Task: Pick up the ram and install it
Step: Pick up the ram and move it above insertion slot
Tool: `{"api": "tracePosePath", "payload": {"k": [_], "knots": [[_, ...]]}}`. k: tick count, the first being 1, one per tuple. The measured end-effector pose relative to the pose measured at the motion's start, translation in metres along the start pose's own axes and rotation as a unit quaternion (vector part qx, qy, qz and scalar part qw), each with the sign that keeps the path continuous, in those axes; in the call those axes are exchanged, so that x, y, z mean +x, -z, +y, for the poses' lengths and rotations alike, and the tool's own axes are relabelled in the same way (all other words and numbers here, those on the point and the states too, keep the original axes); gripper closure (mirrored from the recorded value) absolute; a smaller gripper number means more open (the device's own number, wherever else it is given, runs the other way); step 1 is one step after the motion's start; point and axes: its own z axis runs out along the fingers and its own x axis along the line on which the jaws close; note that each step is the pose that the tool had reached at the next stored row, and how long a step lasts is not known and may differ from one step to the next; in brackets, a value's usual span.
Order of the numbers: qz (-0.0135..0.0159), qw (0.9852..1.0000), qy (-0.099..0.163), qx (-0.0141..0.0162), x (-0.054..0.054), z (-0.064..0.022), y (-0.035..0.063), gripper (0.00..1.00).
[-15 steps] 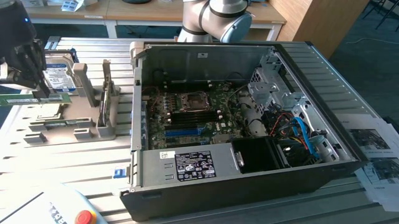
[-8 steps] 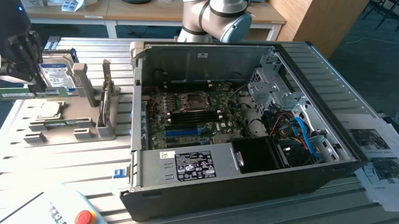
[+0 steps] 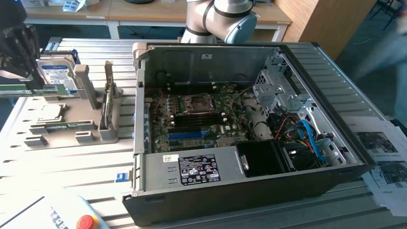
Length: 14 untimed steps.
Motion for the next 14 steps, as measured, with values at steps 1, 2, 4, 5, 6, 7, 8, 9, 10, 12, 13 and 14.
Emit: {"api": "tracePosePath", "payload": {"k": [1,2,4,5,6,7,8,9,10,12,13,14], "knots": [[0.0000,1.0000,0.000,0.0000,0.000,0.0000,0.0019,0.88],[0.0000,1.0000,0.000,0.0000,0.000,0.0000,0.0037,0.88],[0.0000,1.0000,0.000,0.0000,0.000,0.0001,0.0074,0.88],[0.0000,1.0000,0.000,0.0000,0.000,0.0001,0.0092,0.88],[0.0000,1.0000,0.000,0.0000,0.000,0.0002,0.0110,0.88],[0.0000,1.0000,0.000,0.0000,0.000,0.0002,0.0128,0.88],[0.0000,1.0000,0.000,0.0000,0.000,0.0002,0.0147,0.88],[0.0000,1.0000,0.000,0.0000,0.001,0.0002,0.0166,0.88],[0.0000,1.0000,0.000,0.0000,0.001,0.0002,0.0183,0.88],[0.0000,1.0000,0.000,0.0000,0.001,0.0003,0.0217,0.88],[0.0000,1.0000,0.000,0.0000,0.001,0.0003,0.0233,0.88],[0.0000,1.0000,0.000,0.0000,0.001,0.0003,0.0247,0.88]]}}
